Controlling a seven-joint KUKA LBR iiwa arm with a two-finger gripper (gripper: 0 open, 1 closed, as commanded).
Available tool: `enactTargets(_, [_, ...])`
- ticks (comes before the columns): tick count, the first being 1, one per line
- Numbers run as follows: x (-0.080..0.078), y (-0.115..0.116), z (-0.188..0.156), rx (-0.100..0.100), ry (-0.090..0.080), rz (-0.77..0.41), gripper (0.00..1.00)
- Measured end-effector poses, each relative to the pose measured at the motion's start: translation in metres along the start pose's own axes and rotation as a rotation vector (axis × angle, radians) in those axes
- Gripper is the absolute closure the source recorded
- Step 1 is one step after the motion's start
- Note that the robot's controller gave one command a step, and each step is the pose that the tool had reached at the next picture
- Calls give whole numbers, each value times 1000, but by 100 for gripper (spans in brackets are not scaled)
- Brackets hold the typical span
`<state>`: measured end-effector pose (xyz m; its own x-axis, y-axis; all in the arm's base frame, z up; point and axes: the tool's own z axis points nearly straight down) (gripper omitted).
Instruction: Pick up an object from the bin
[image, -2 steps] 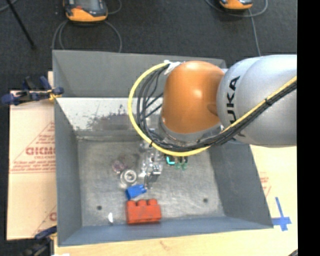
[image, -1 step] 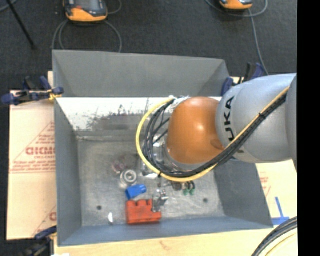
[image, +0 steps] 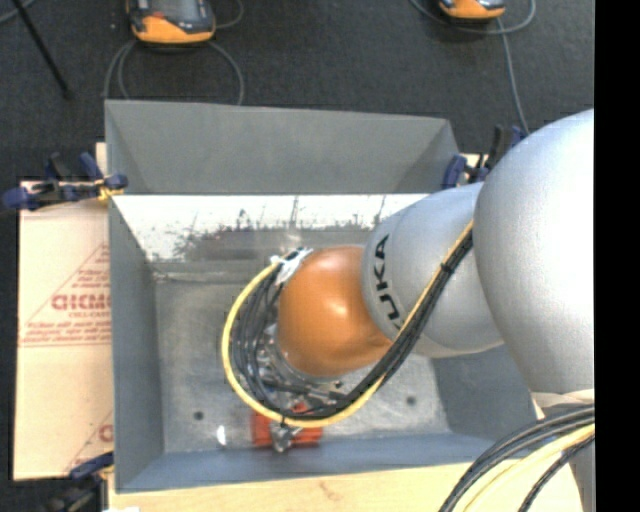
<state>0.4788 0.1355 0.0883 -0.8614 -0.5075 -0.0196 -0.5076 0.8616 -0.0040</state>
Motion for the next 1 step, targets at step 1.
enactTargets(1, [9,-30,8,-1,5,22,0])
